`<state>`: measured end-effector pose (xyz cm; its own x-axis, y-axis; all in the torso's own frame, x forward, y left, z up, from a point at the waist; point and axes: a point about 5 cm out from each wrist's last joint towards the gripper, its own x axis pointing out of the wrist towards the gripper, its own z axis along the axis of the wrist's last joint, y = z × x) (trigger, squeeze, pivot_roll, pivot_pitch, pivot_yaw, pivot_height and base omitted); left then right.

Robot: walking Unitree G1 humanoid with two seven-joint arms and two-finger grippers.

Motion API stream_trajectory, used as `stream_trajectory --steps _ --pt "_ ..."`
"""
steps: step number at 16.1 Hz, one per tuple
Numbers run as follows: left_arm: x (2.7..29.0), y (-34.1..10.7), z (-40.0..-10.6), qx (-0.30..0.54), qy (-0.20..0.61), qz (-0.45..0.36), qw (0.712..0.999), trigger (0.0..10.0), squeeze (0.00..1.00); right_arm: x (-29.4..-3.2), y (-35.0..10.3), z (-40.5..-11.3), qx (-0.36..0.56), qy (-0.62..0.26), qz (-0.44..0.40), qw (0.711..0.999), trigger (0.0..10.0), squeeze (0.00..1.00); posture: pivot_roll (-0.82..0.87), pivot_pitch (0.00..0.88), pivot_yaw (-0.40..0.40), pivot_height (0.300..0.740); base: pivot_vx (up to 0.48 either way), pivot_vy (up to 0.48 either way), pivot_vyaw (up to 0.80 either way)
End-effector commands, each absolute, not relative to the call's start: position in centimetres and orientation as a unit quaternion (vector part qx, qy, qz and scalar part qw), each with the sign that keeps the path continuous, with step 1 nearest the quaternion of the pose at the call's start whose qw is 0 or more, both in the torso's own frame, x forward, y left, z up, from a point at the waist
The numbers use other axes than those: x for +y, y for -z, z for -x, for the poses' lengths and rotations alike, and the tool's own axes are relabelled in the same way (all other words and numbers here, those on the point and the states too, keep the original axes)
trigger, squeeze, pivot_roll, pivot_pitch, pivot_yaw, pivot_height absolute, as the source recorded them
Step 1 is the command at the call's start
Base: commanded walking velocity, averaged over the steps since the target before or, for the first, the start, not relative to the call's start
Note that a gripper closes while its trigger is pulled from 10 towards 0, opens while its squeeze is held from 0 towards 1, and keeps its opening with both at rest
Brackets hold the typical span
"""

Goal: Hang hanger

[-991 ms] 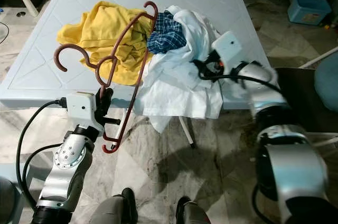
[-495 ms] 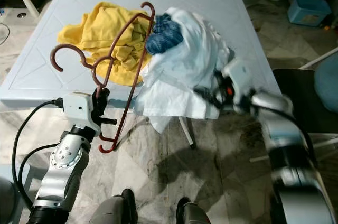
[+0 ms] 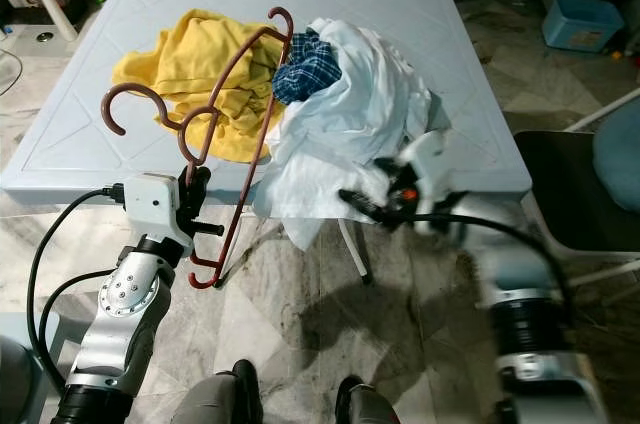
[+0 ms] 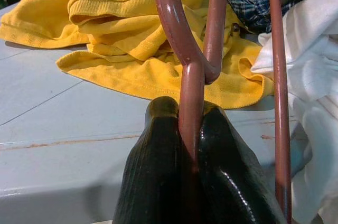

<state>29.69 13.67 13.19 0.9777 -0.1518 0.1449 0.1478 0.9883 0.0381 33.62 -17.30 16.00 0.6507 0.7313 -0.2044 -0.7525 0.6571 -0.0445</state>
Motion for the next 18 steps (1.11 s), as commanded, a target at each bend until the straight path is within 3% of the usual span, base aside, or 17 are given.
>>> stream_trajectory --steps 1,4,6,12,15,16,18 --pt "14.1 -12.5 -29.5 -0.058 0.066 -0.022 0.996 10.0 0.0 -16.6 -15.8 -33.5 0.088 -0.415 0.061 0.903 10.0 1.0 0.06 0.199 0.018 0.74 0.0 0.0 0.0" --pt "14.3 -12.4 -29.3 -0.058 0.06 -0.021 0.996 10.0 0.0 -14.4 -14.9 -34.2 0.097 -0.411 0.047 0.905 10.0 1.0 0.08 0.201 0.007 0.74 0.0 0.0 0.0" --pt "14.3 -12.4 -29.2 -0.058 0.058 -0.021 0.996 10.0 0.0 -13.2 -14.0 -35.3 0.112 -0.37 0.041 0.921 10.0 1.0 0.08 0.203 0.005 0.74 0.0 0.0 0.0" --pt "14.2 -12.4 -29.2 -0.058 0.059 -0.019 0.996 10.0 0.0 -12.4 -15.0 -38.1 0.094 -0.262 0.047 0.959 10.0 1.0 0.08 0.204 0.004 0.74 0.0 0.0 0.0" --pt "14.0 -12.4 -29.2 -0.058 0.061 -0.018 0.996 10.0 0.0 -12.5 -17.8 -40.1 0.021 -0.161 0.036 0.986 10.0 1.0 0.08 0.204 0.003 0.74 0.0 0.0 0.0" --pt "14.0 -12.4 -29.2 -0.058 0.061 -0.018 0.996 10.0 0.0 -12.5 -18.7 -40.4 -0.001 -0.144 0.024 0.989 10.0 0.99 0.09 0.206 0.003 0.74 0.0 0.0 0.0" --pt "14.0 -12.4 -29.1 -0.058 0.058 -0.019 0.996 10.0 0.0 -12.6 -20.2 -40.7 -0.049 -0.117 0.016 0.992 10.0 0.84 0.09 0.207 -0.003 0.74 0.0 0.0 0.0"
